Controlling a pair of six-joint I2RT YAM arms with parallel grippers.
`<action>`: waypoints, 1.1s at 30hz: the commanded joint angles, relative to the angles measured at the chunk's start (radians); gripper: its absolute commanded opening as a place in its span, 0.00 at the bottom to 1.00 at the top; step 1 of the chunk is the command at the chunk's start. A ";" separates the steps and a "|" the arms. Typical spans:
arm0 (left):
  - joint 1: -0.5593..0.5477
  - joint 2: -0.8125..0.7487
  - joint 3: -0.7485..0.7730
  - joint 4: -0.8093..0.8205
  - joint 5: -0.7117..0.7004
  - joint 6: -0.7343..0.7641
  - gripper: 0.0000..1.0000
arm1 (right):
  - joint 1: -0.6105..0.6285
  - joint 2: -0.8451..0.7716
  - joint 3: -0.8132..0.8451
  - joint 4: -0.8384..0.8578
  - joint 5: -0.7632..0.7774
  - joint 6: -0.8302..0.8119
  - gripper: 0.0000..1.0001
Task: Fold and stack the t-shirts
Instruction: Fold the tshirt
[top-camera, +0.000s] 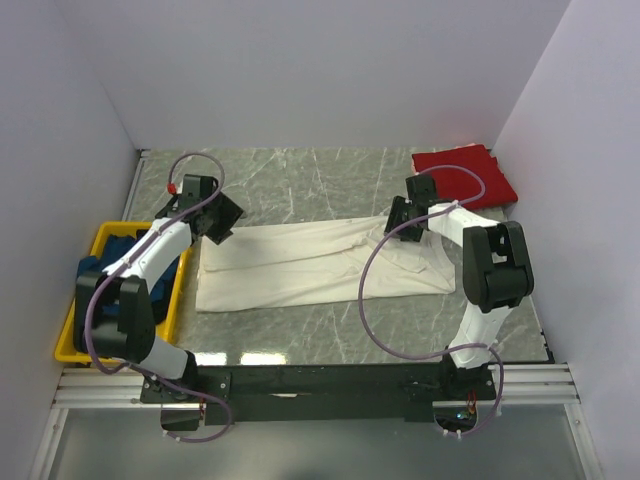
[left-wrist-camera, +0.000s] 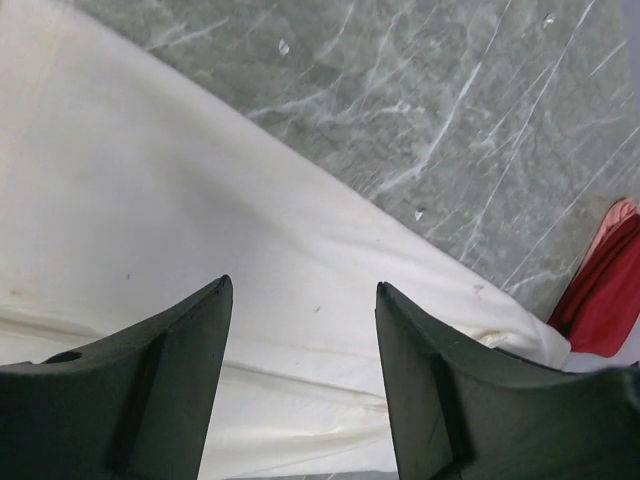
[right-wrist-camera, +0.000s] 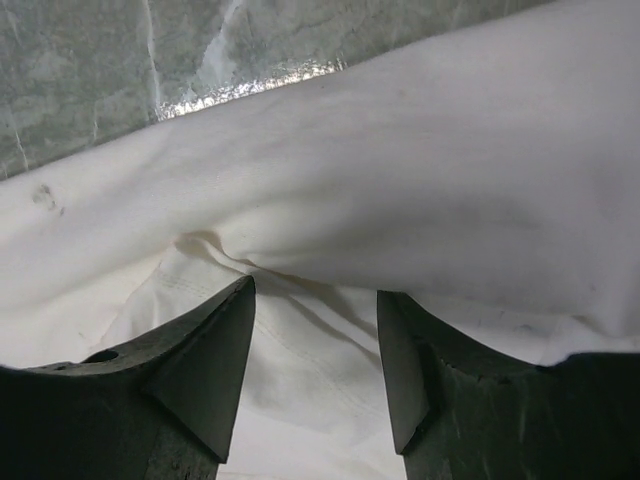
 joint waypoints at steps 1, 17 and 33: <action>-0.005 -0.064 -0.025 0.018 0.014 0.037 0.65 | 0.005 0.006 0.019 0.013 -0.018 -0.023 0.59; -0.005 -0.087 -0.057 0.021 0.029 0.058 0.64 | 0.057 -0.113 -0.116 0.016 -0.068 0.021 0.50; -0.005 -0.072 -0.074 0.035 0.035 0.063 0.64 | 0.111 -0.132 -0.122 -0.021 -0.002 0.015 0.41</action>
